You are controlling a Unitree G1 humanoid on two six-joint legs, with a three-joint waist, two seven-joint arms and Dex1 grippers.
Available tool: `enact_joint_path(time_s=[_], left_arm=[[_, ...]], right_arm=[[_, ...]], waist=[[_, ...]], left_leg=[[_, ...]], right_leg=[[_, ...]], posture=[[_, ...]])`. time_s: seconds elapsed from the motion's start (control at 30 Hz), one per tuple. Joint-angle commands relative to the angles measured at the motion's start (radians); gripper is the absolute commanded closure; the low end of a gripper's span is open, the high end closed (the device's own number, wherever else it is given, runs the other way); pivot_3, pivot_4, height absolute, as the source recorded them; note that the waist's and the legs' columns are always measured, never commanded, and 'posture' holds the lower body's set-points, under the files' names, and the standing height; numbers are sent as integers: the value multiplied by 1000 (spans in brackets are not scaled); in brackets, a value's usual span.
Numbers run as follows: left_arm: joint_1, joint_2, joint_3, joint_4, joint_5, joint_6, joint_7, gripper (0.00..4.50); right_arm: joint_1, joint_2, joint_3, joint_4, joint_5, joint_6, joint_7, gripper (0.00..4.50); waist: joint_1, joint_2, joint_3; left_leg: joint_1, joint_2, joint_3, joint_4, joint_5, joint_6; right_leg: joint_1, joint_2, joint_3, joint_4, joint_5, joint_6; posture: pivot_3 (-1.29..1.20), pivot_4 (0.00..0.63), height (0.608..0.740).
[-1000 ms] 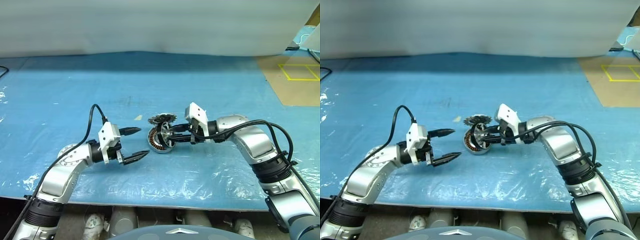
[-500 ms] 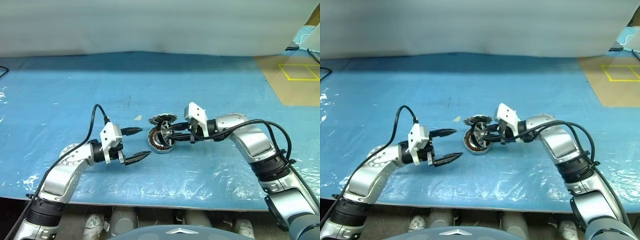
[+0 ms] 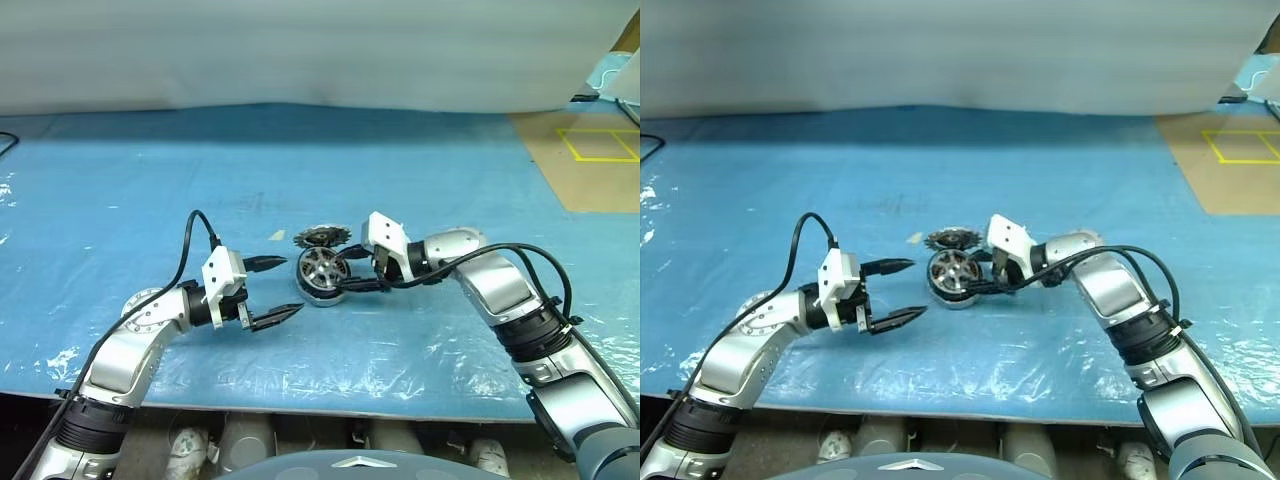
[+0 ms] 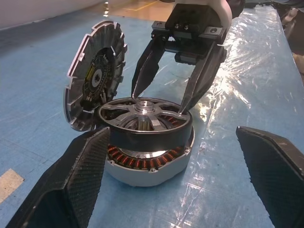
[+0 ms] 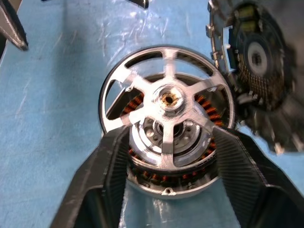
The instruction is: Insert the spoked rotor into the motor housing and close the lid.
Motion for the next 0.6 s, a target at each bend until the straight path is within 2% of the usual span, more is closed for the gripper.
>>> enact_joint_path(time_s=[0.03, 0.6], left_arm=[[-20, -4, 1, -6, 2, -18, 0, 0], [-22, -2, 2, -13, 0, -7, 4, 0]], right_arm=[[-25, 1, -14, -19, 15, 16, 14, 1665], [-70, 20, -108, -54, 141, 143, 14, 1665]], waist=[[0, 0, 0], [0, 0, 0]], left_leg=[[0, 0, 0, 0, 0, 0], [0, 0, 0, 0, 0, 0]], right_leg=[[0, 0, 0, 0, 0, 0], [0, 0, 0, 0, 0, 0]], posture=[[0, 150, 740], [0, 150, 740]])
